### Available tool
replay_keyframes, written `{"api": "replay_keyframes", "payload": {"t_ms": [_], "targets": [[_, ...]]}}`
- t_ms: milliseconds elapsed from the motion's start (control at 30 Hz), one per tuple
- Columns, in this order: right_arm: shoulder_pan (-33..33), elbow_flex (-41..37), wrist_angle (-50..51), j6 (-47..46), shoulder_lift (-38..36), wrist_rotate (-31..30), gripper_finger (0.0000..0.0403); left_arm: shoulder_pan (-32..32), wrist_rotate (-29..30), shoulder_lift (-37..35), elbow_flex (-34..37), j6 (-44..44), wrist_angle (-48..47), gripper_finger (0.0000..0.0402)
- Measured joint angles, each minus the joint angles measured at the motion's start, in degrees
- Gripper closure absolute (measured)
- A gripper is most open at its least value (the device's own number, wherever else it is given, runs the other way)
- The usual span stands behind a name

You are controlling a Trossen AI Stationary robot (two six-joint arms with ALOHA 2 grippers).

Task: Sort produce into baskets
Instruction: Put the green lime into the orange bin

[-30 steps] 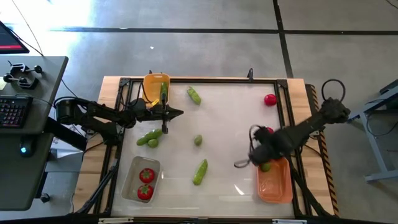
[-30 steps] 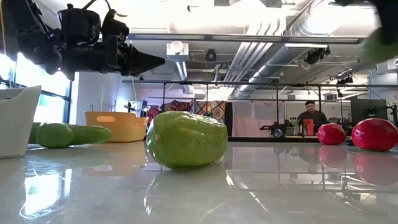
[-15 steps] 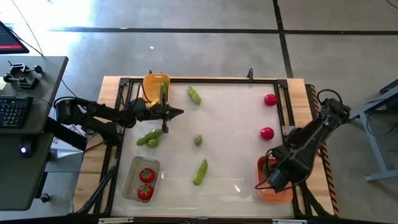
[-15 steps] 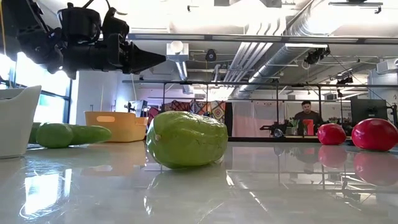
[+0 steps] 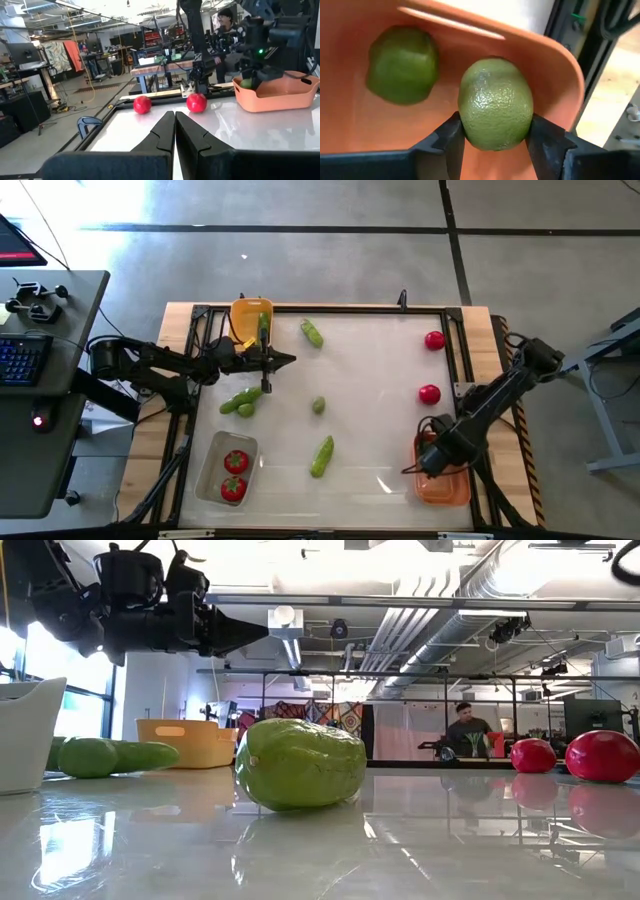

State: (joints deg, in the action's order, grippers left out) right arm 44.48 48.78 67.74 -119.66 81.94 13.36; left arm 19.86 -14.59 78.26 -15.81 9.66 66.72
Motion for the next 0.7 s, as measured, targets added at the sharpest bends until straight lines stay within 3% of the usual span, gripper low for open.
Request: {"api": "replay_keyframes", "payload": {"t_ms": [167, 467, 700], "targets": [[-1.86, -1.41, -0.28, 3.67, -0.01, 0.28, 0.0229, 0.00, 0.00, 0.00, 0.00, -0.42, -0.01, 0.0401], [-2.50, -1.39, -0.24, 9.98, -0.01, 1.07, 0.0167, 0.00, 0.00, 0.00, 0.00, -0.42, -0.09, 0.0401], [-2.50, 1.18, 0.78, 12.19, -0.01, 2.17, 0.0163, 0.00, 0.06, 0.00, 0.02, -0.42, -0.58, 0.0401]]}}
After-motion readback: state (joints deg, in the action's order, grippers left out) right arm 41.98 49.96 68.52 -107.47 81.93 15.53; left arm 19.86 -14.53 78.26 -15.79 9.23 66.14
